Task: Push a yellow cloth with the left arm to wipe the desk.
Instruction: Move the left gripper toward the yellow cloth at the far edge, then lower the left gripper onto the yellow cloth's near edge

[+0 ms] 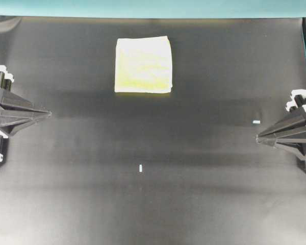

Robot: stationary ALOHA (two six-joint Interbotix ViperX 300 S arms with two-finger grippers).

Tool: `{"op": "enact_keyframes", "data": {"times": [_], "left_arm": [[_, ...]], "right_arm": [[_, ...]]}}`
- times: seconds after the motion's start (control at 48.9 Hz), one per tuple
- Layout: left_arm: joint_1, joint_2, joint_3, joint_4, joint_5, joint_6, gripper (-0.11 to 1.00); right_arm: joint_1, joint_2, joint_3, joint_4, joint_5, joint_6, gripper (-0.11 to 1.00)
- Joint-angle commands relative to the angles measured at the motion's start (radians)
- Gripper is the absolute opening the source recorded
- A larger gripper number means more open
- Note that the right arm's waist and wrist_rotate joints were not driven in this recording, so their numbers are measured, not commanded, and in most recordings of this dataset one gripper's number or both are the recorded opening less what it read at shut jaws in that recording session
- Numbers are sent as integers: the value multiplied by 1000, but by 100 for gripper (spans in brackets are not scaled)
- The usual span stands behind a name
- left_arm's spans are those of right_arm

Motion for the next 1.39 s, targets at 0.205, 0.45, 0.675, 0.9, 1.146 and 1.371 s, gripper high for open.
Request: {"op": "enact_keyframes", "data": {"times": [0.205,0.45,0.675,0.9,1.146,1.371], "left_arm": [[117,190,-61,41,-9,2,0],[273,440,-147,43,-20,12,0],[342,721,-296,43,-41,12,1],[380,931,-443,43,-41,12,30],[459,1118,-552,41,-31,12,87],[479,1250,-626,43,-21,12,86]], "right_arm": [[0,18,-14,0,100,-2,0],[0,26,-12,0,133,-2,0],[0,28,-12,2,167,-2,0],[0,29,-11,2,183,-2,0],[-2,29,-12,2,193,0,0],[-2,29,-12,0,193,-2,0]]}}
